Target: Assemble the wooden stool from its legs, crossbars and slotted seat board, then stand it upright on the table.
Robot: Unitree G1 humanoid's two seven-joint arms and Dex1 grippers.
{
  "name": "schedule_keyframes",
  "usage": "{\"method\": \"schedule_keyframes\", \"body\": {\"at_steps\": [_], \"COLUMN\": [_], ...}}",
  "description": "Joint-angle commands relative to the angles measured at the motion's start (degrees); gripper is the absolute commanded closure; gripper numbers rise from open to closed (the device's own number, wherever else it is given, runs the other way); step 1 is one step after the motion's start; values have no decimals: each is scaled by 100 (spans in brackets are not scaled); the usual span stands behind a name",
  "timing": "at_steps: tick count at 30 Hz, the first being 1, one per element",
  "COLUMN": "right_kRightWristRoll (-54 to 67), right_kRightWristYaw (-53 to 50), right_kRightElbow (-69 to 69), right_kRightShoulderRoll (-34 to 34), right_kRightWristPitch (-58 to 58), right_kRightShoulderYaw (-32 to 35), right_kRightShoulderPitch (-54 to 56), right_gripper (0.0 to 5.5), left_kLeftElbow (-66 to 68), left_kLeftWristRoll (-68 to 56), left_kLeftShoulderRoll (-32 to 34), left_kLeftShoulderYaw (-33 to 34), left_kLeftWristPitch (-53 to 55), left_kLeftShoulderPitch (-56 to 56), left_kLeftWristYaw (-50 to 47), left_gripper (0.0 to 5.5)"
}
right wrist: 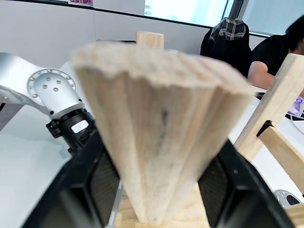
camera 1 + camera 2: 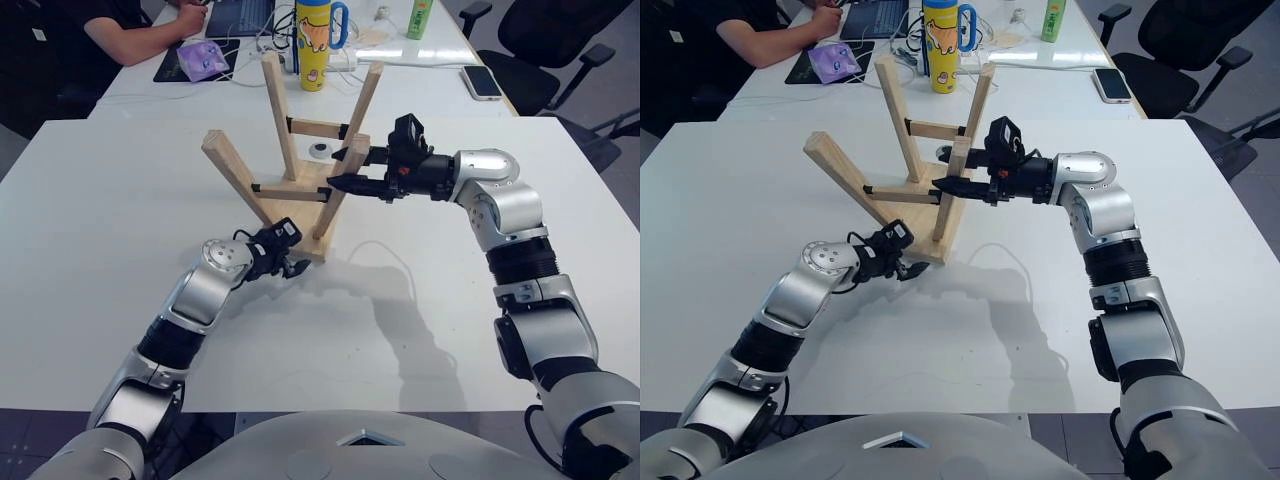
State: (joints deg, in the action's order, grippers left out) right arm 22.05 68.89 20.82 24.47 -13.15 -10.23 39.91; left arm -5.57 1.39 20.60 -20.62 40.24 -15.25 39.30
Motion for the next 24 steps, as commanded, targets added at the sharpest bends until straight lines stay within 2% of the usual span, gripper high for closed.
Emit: {"method": "schedule_keyframes", "body": {"at_steps": [1,4,8,11,14,17,22,24], "right_kRightWristRoll": [-780,-762,-713,-695,-693,-692,-728,-731], "right_kRightWristYaw": [-216,-245,-279,-318,-344,-340,-306,-291], "right_kRightElbow": [264,210,113,50,15,19,120,137], "right_kRightShoulderRoll": [47,130,229,293,319,317,227,211], "right_kRightWristPitch": [-357,-402,-457,-481,-512,-541,-520,-516], "right_kRightShoulderYaw": [-629,-677,-702,-704,-722,-745,-851,-889], "right_kRightShoulderPitch": [-326,-285,-362,-454,-478,-473,-378,-351], "right_gripper": [344,344,344,344,344,344,344,344], "left_kLeftElbow": [-466,-1543,-2876,-3109,-3000,-2607,-1718,-1449], "left_kLeftWristRoll": [-663,-1051,-1712,-1775,-1391,-312,1278,1967], "left_kLeftShoulderRoll": [-253,101,324,434,464,686,647,685], "left_kLeftShoulderYaw": [30,328,1203,1737,1853,1497,306,-82], "left_kLeftWristPitch": [-376,-503,-233,-260,-593,-1072,-1458,-1614], "left_kLeftShoulderPitch": [430,659,821,559,113,-326,-748,-831], "left_kLeftWristYaw": [391,648,516,180,-311,-968,-1603,-1845], "left_gripper": [223,274,345,383,429,474,549,550]}}
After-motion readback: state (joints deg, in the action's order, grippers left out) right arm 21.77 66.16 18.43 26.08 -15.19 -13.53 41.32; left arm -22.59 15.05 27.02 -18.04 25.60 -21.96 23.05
